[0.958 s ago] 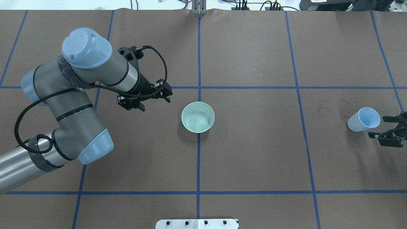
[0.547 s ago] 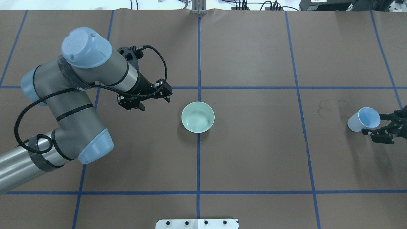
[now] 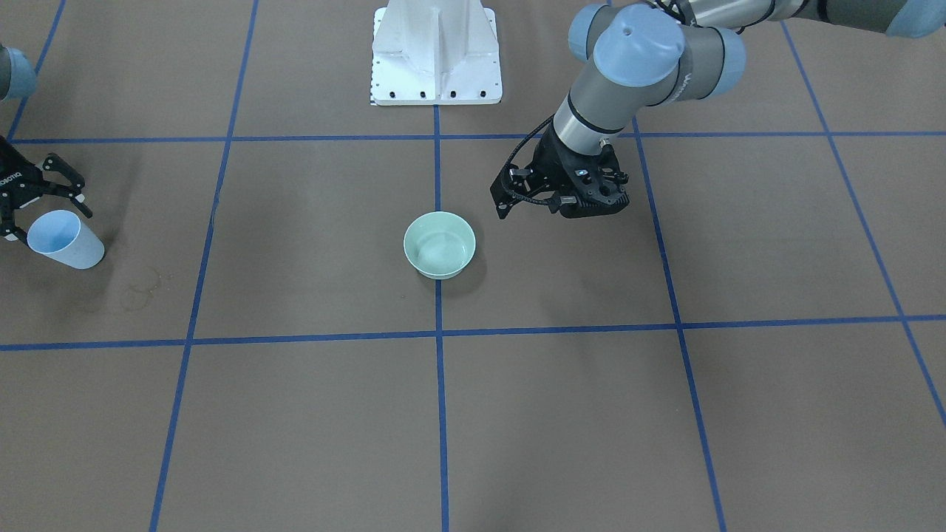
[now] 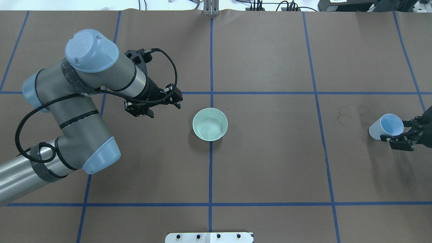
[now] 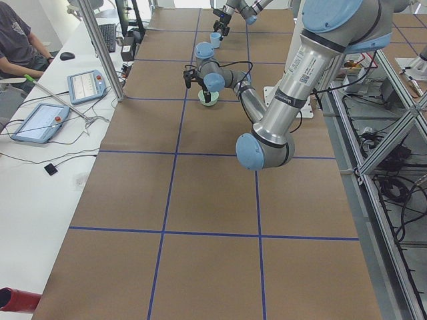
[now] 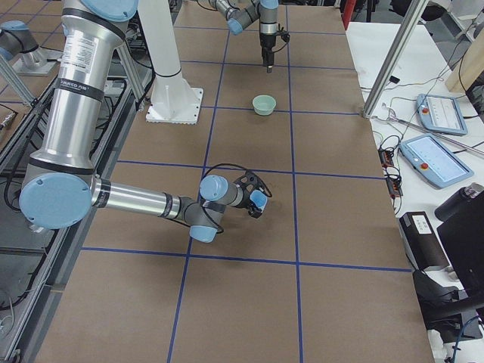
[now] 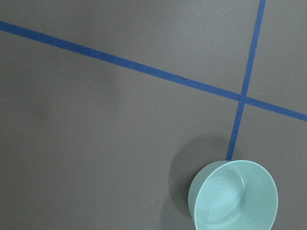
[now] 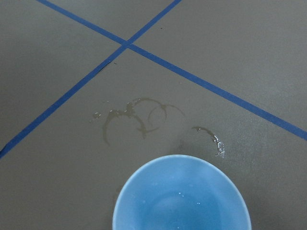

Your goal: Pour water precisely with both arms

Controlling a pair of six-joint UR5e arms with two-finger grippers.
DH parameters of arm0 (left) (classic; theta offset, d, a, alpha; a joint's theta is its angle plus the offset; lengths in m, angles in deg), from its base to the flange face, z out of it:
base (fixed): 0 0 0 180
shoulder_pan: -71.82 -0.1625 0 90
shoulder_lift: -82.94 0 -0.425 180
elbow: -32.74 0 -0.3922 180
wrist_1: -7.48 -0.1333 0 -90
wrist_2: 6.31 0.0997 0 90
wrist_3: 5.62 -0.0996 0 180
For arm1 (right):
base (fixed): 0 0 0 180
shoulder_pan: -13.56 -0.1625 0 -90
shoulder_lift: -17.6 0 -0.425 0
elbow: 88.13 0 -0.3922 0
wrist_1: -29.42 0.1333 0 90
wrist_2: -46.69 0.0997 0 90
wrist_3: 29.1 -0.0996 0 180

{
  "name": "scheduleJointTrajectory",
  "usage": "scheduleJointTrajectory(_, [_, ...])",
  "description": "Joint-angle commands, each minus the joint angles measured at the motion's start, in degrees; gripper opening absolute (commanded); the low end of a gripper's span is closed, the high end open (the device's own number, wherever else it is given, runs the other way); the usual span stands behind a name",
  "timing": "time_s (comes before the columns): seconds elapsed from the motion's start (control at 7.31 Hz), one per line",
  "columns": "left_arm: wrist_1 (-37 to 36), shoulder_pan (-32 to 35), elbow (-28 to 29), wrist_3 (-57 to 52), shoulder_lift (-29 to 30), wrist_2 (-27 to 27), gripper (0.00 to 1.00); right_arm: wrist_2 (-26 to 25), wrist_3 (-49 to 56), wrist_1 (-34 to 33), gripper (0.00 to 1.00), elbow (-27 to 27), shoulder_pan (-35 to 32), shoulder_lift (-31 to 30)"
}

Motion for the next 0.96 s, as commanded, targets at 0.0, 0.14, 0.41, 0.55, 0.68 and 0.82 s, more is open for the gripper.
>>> scheduleJointTrajectory(0.0, [0.0, 0.0, 0.0, 0.0, 0.0, 0.0, 0.92, -0.5, -0.1, 0.0, 0.94, -0.1, 0.1, 0.1])
scheduleJointTrajectory(0.14, [0.0, 0.2, -0.1, 0.0, 0.0, 0.0, 0.92, -1.0, -0.1, 0.0, 0.93, -0.4, 0.2, 0.1])
scheduleJointTrajectory(0.41, [0.0, 0.3, -0.2, 0.0, 0.0, -0.1, 0.92, -1.4, -0.1, 0.0, 0.91, -0.5, 0.5, 0.1])
scheduleJointTrajectory(0.55, [0.0, 0.3, -0.4, 0.0, -0.1, -0.1, 0.92, -1.5, -0.2, 0.1, 0.91, -0.5, 0.5, 0.2])
scheduleJointTrajectory(0.68, [0.0, 0.3, -0.6, 0.1, -0.1, -0.1, 0.92, -1.5, -0.3, 0.0, 0.89, -0.6, 0.6, 0.7])
scheduleJointTrajectory(0.82, [-0.1, 0.3, -0.9, 0.1, -0.1, -0.1, 0.92, -1.5, -0.3, 0.1, 0.89, -0.8, 0.6, 0.9])
